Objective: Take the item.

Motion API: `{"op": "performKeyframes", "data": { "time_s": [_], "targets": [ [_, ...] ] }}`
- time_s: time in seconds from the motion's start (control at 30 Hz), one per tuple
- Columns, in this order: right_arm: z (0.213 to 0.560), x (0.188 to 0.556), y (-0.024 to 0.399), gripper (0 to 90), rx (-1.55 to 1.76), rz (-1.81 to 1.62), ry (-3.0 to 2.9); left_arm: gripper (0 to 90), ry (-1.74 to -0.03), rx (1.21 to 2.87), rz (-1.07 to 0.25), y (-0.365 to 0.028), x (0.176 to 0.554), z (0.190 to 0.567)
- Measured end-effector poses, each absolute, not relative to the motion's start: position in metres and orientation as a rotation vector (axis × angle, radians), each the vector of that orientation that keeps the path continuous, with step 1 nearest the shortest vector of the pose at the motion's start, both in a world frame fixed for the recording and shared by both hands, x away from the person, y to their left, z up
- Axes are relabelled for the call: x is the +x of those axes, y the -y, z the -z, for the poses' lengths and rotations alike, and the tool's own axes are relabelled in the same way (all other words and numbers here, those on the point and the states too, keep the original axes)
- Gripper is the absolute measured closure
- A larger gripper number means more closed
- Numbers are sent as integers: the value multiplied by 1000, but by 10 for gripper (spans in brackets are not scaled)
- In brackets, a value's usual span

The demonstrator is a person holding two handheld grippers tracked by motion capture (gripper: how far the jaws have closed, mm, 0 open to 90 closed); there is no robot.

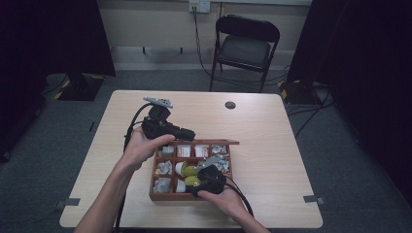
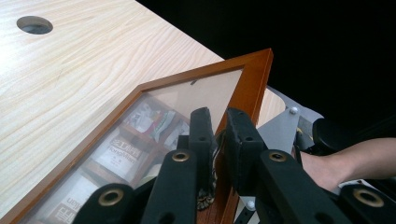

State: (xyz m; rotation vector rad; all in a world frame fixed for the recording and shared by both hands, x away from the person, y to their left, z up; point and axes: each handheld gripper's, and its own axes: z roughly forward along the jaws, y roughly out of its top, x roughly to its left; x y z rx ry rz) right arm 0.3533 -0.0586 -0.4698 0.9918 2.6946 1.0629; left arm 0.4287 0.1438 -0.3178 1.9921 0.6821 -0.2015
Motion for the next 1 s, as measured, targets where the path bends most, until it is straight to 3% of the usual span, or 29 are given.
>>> {"op": "performKeyframes", "data": {
  "time_s": [1.0],
  "targets": [
    [454, 344, 74, 398, 938, -1261, -2543, 815, -682, 1993, 199, -144, 429, 318]
  ]
}}
